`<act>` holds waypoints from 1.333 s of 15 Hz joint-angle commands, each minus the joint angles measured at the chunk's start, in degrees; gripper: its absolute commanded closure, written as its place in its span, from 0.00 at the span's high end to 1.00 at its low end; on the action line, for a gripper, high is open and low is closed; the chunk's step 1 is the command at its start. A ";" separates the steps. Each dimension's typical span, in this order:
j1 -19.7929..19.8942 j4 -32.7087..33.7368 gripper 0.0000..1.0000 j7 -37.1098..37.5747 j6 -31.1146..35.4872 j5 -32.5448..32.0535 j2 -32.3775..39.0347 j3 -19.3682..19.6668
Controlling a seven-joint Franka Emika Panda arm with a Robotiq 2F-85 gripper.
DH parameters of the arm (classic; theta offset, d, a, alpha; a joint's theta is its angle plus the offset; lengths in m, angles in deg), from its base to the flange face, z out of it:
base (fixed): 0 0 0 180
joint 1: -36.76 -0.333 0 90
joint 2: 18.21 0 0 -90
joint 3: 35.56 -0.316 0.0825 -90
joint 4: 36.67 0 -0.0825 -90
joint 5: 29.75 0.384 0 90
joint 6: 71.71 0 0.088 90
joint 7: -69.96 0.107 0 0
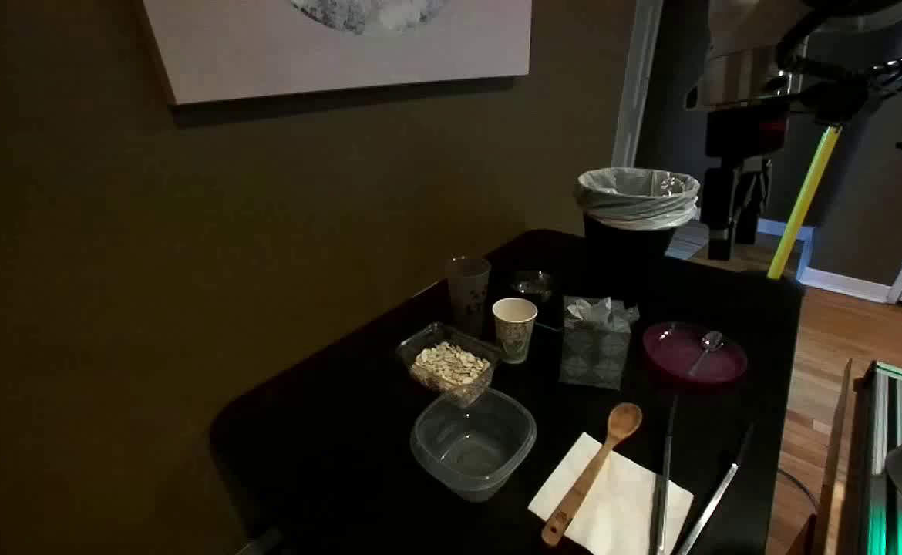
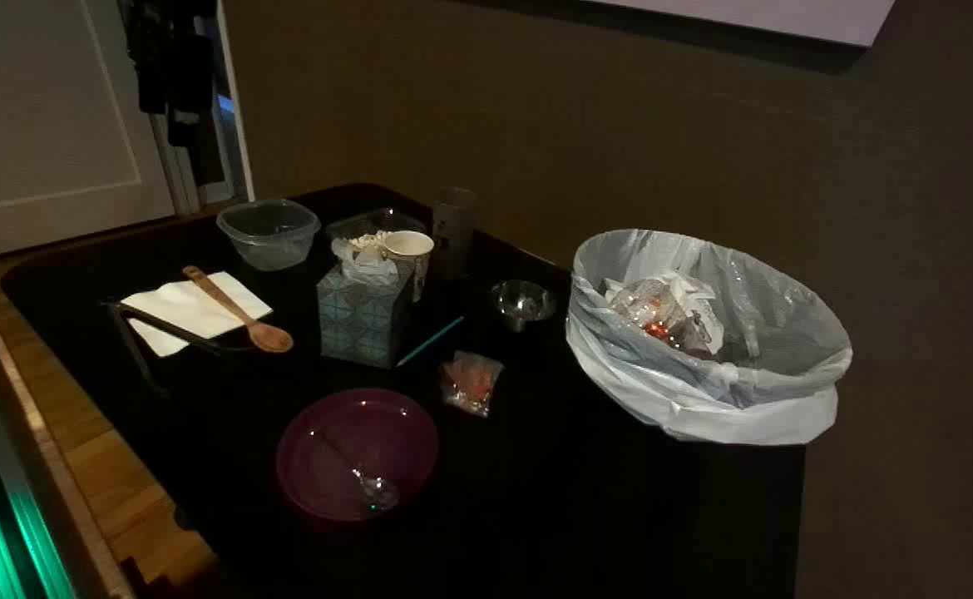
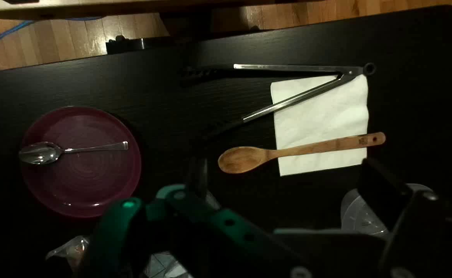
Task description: Remove the napkin from the napkin box and put it on the table
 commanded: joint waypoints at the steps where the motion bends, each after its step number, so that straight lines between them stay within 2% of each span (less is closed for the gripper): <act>1: 0.31 0.07 1.00 -0.17 -0.11 0.15 0.01 -0.27; 6: 0.70 0.55 1.00 0.39 0.64 -0.21 1.07 -0.45; 10: 1.68 1.46 1.00 -0.05 11.83 -4.57 5.30 -1.94; 15: 2.14 3.34 1.00 0.44 24.67 -8.30 14.33 -2.28; 20: 3.28 8.12 1.00 0.23 30.65 -10.67 25.27 -1.40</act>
